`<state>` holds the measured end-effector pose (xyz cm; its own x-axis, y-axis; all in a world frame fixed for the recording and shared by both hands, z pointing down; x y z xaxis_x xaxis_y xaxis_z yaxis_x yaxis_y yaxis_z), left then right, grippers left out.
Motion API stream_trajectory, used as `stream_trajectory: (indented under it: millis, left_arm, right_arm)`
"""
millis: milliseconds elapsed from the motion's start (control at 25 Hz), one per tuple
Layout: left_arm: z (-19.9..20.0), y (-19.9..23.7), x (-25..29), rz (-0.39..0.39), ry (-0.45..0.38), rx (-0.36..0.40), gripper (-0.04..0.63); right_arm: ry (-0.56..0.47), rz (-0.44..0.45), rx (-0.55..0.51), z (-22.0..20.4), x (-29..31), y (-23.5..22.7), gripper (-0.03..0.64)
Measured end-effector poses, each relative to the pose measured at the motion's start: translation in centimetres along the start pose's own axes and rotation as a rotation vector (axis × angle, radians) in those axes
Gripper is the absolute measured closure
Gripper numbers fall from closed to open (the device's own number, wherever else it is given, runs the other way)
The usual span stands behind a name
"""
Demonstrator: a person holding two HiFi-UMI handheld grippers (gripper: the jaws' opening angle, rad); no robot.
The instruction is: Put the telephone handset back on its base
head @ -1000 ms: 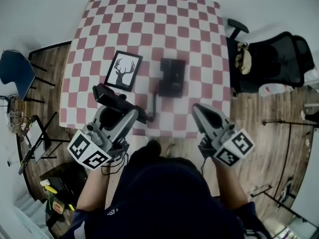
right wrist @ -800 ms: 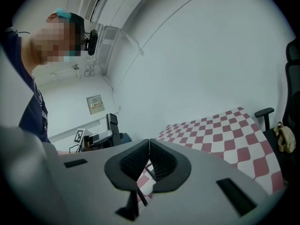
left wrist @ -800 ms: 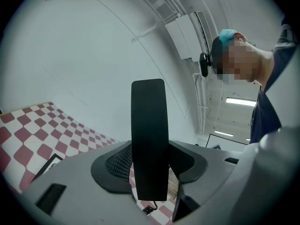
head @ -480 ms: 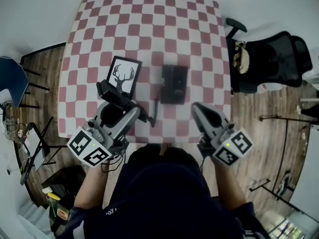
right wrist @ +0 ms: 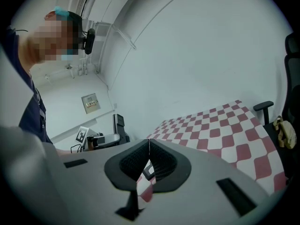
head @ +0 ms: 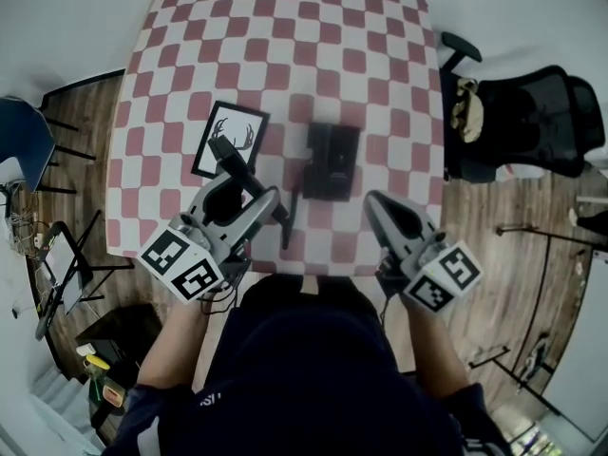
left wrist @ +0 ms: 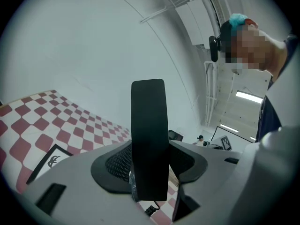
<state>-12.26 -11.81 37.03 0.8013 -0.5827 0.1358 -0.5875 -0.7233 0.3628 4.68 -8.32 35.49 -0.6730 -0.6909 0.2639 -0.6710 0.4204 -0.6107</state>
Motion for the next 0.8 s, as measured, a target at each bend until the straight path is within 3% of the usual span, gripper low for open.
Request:
stream_trajectory:
  millis: [800]
  left_arm:
    - [-11.8, 2.4, 10.8, 0.251, 0.397, 0.001, 0.347]
  right_arm:
    - [0.1, 0.028, 0.114, -1.5, -4.9, -10.3, 0.6]
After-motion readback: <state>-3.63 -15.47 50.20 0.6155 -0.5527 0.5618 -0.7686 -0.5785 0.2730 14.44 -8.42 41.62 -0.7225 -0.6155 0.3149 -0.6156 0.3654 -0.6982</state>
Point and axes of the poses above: the fingertips, and each gripper's own axes: x forward along the fingers, y to its left, z out of its top, the point moved 1 cm from there along -x, backward along the fingers, and after that the axes turned 12 degrees about x, right-handed, at the moved point
